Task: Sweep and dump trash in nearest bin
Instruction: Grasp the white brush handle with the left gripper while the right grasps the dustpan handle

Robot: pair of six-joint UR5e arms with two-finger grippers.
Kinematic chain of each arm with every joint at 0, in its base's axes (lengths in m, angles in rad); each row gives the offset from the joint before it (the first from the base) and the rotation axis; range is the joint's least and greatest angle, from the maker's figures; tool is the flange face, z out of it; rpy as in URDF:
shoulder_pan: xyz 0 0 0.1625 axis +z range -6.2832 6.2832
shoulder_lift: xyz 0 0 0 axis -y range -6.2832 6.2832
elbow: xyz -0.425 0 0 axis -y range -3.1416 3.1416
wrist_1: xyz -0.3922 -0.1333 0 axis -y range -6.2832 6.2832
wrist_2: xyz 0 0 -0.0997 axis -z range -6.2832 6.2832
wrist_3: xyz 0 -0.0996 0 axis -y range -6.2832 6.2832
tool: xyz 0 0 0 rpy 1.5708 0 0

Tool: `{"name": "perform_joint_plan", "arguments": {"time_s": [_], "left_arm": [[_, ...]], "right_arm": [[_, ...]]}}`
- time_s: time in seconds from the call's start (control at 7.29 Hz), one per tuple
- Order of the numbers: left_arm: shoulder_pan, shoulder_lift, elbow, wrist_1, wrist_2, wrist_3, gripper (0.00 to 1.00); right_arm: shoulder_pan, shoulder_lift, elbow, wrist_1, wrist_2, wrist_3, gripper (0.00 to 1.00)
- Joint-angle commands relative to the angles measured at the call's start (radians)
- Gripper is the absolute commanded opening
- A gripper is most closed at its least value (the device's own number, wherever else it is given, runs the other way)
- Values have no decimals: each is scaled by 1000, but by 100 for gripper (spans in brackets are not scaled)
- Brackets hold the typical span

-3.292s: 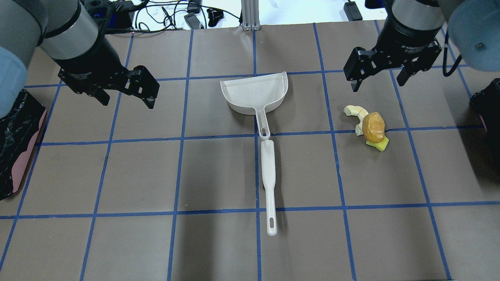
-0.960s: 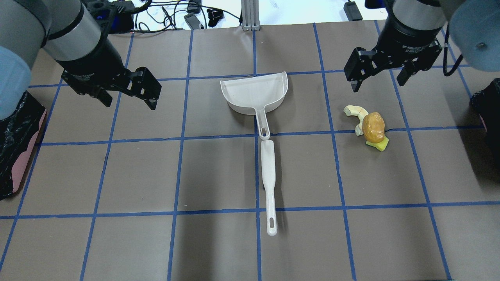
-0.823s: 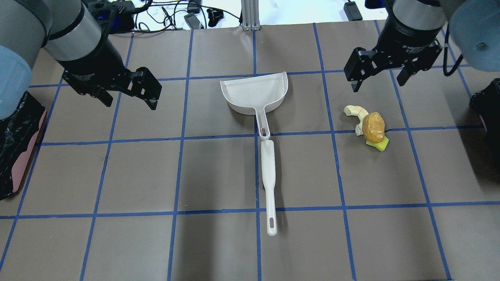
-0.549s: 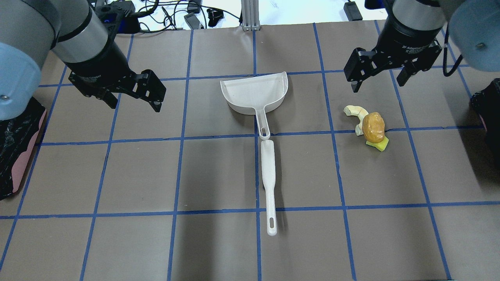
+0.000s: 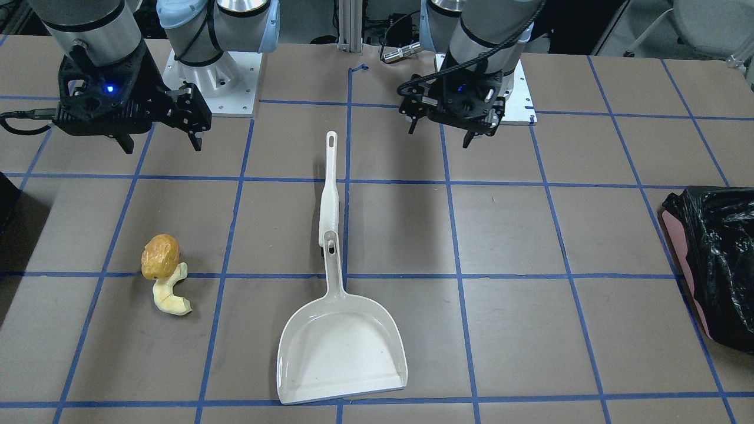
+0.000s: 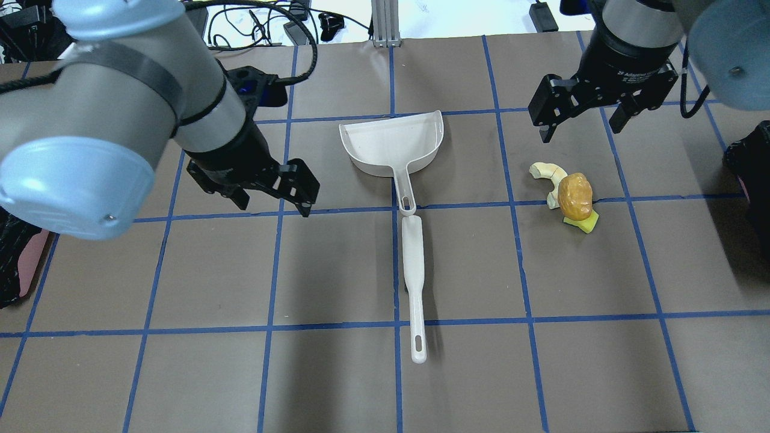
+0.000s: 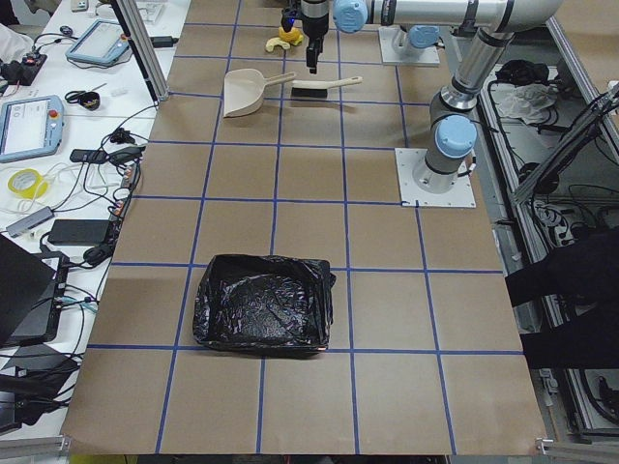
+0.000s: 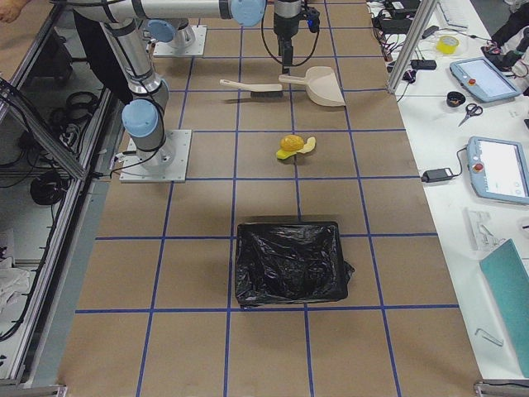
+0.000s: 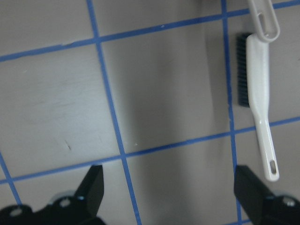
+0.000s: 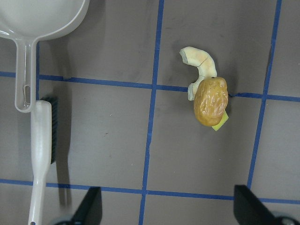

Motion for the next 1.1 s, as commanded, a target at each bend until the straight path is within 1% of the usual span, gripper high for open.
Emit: {"name": "perform_joint_plan", "arguments": {"time_s": [0.0,0.14,0.27,0.41,0.55,0.69,0.82,0.96], "left_arm": [[-146,-19,-132,185,-7,-158,100],[-193,-35,-188,275,-33,-220,100],[-227,-57,-235,337,-34,-278,100],[-263,-81,-250,354,-36,-338,98],[-305,-112,-250,373,-40,-395,97],[-335,-141,-252,385,-40,-459,97],[-350,-173,-252,404,-39,-477,97],[-362,-199,-253,419,-39,-480,96]], "right_arm": [[-1,87,-43,-44,39,5,100],[-1,169,-113,-52,48,6,100],[2,261,-206,-49,42,11,100],[8,346,-260,-49,53,20,99],[49,403,-284,-52,52,59,98],[112,448,-290,-98,53,124,96],[173,512,-298,-147,53,185,96],[206,547,-304,-158,56,195,92]]}}
